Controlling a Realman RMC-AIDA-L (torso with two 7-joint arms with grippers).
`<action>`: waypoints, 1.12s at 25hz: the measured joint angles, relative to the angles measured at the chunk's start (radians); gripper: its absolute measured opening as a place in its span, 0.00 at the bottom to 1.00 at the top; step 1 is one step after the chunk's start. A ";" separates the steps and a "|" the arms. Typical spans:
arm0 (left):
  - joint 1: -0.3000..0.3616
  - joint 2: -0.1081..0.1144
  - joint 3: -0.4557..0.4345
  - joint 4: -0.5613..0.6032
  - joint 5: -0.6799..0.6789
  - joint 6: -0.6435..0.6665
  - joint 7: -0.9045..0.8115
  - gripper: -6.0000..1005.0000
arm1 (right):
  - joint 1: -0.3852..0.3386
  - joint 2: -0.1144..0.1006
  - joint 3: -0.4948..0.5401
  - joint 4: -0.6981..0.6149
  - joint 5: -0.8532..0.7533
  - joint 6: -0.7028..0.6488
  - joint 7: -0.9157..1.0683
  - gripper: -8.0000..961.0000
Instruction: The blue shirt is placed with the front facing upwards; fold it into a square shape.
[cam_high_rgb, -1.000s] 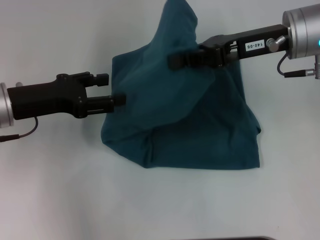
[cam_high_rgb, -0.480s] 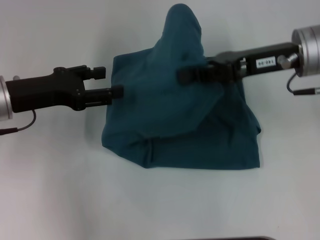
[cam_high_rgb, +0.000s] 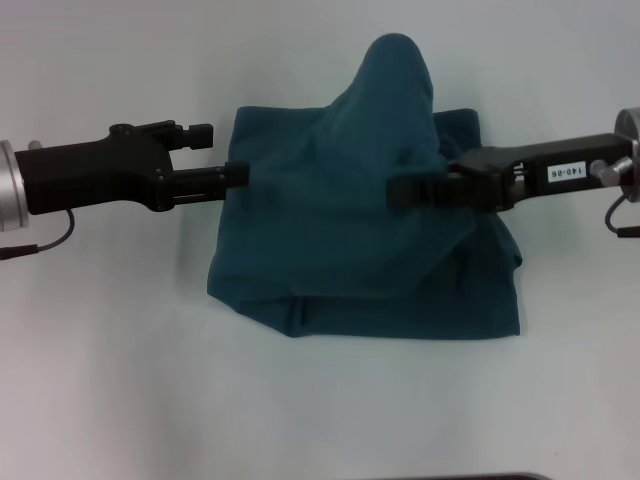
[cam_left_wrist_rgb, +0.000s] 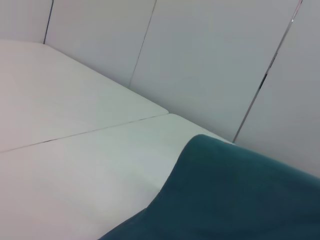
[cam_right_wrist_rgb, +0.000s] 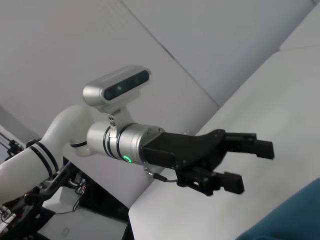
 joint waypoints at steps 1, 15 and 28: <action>0.000 0.000 0.000 0.000 0.000 0.000 0.000 0.79 | -0.008 -0.001 0.000 -0.002 -0.001 -0.001 0.000 0.06; -0.007 0.000 0.002 0.002 0.004 -0.007 -0.001 0.79 | -0.120 -0.017 0.007 -0.044 -0.009 -0.044 -0.001 0.06; -0.014 0.000 0.011 0.005 0.005 -0.013 -0.001 0.79 | -0.166 -0.030 0.007 -0.078 -0.011 -0.070 -0.016 0.06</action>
